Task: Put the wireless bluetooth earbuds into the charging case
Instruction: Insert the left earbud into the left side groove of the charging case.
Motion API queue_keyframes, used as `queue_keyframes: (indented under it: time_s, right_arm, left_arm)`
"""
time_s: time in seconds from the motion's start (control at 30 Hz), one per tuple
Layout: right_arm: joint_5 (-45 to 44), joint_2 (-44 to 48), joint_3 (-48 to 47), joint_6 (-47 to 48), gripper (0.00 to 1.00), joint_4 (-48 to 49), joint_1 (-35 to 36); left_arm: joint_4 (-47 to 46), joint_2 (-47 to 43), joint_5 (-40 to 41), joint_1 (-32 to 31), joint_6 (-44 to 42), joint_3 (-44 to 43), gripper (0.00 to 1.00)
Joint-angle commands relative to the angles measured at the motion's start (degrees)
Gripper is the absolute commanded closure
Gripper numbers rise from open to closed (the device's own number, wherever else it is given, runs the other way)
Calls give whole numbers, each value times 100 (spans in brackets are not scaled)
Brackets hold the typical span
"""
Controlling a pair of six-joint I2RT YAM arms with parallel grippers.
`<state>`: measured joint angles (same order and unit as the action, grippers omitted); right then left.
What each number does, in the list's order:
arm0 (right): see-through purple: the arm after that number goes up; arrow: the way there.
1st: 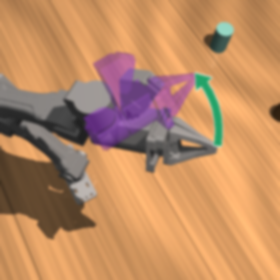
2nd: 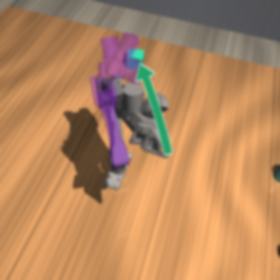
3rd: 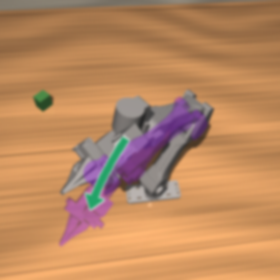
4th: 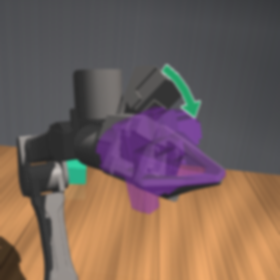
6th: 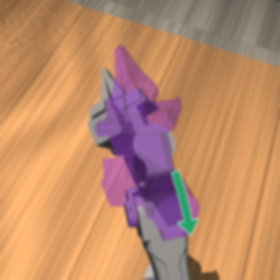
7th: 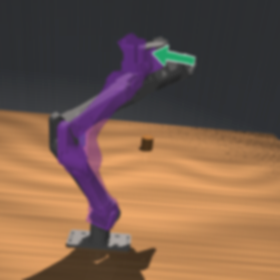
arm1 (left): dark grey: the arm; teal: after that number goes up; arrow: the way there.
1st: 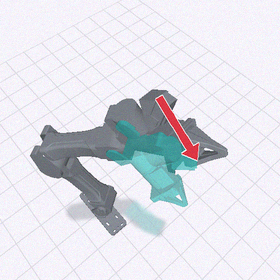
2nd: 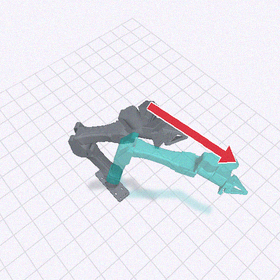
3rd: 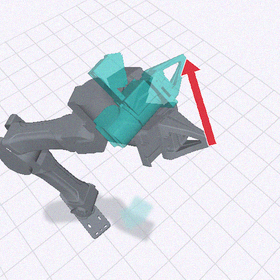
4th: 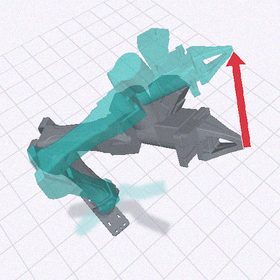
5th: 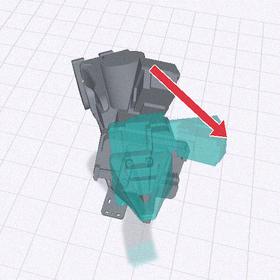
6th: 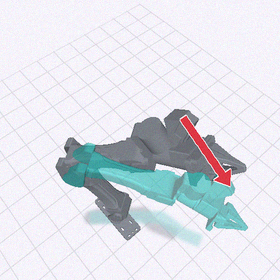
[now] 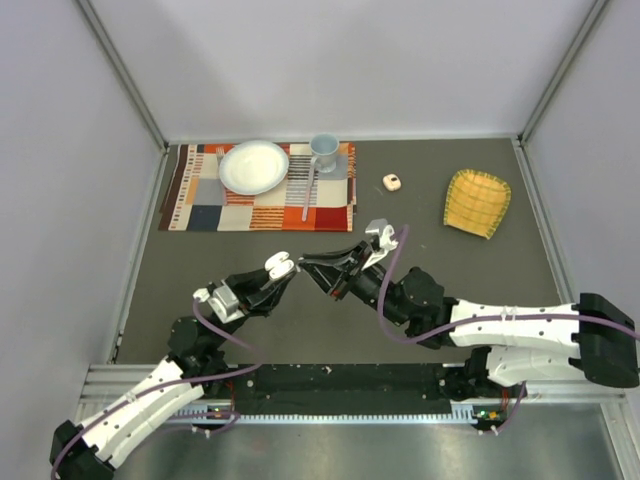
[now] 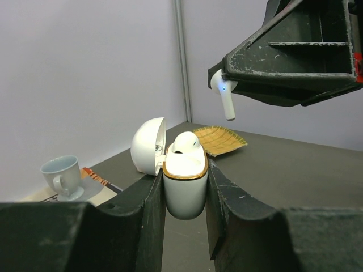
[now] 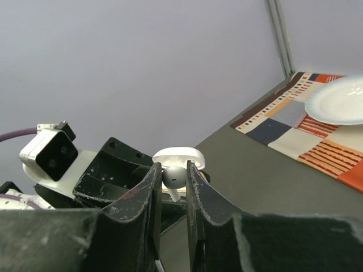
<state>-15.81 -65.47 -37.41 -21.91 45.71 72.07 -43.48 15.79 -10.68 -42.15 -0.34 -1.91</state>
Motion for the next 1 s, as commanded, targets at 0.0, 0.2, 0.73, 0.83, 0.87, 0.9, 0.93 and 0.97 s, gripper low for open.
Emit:
queue_keyframes:
  time_s: [0.0, 0.2, 0.73, 0.83, 0.87, 0.9, 0.93, 0.97]
  right_arm:
    - [-88, -220, -416, 240, 100, 675, 245]
    - [8, -396, -513, 302, 100, 886, 369]
    - [34, -914, -742, 249, 100, 974, 474]
    - [17, -985, -812, 231, 100, 913, 492]
    - [26, -1002, -812, 249, 100, 939, 501]
    - [8, -1020, -812, 257, 100, 957, 501]
    - [-1, -1046, -812, 249, 100, 966, 501]
    - [-1, -1064, -812, 257, 100, 957, 509]
  left_arm:
    - [-450, 64, -101, -4, 25, 314, 100]
    - [-477, 56, -66, -4, 183, 349, 100]
    - [-538, 64, -128, -4, 209, 376, 100]
    - [-547, 56, -128, -4, 210, 367, 100]
    - [-547, 64, -136, -4, 210, 376, 100]
    - [-547, 64, -136, -4, 218, 376, 100]
    - [-556, 64, -128, -4, 218, 376, 100]
    - [-565, 47, -136, -4, 218, 376, 100]
